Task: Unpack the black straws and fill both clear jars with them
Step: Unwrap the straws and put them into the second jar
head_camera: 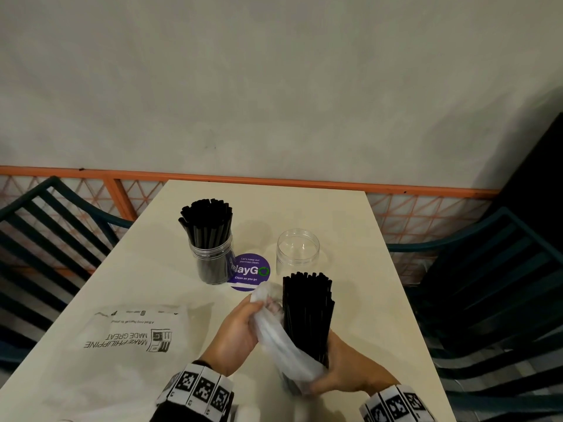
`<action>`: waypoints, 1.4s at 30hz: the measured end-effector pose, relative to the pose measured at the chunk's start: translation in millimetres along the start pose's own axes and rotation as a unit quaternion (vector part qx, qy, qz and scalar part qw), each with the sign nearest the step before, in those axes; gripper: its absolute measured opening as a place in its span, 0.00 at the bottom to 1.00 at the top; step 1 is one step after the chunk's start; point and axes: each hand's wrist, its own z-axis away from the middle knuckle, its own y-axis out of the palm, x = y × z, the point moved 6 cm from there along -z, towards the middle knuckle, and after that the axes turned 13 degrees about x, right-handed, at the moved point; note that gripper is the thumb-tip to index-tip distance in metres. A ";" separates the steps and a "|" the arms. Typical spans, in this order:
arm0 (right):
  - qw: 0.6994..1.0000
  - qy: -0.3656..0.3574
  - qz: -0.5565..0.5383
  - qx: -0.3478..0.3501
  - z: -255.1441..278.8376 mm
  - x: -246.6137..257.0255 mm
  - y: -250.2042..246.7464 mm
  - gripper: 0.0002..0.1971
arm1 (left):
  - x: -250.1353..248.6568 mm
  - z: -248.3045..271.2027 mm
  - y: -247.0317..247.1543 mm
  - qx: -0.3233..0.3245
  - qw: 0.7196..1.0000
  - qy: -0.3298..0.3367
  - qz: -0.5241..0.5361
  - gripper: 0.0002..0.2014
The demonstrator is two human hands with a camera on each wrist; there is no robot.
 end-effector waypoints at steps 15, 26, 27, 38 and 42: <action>0.989 -0.024 0.095 -0.114 19.4 21.2 -29.2 0.29 | -28.2 11.3 -36.3 -0.075 0.988 0.105 -0.086 0.16; 0.941 0.003 0.146 -0.304 20.8 20.6 -40.4 0.17 | -33.9 25.8 -2.0 -0.028 0.950 0.106 -0.294 0.37; 0.937 0.006 0.142 -0.319 20.7 20.8 -38.7 0.16 | -33.1 26.5 -0.3 -0.046 0.946 0.114 -0.299 0.34; 0.961 0.000 -0.129 -0.243 10.6 24.7 -20.1 0.05 | -38.9 23.4 15.7 -0.159 0.888 0.223 -0.370 0.17; 0.943 0.001 -0.197 -0.267 13.8 21.1 -23.9 0.13 | -37.9 23.5 15.7 -0.159 0.864 0.225 -0.421 0.18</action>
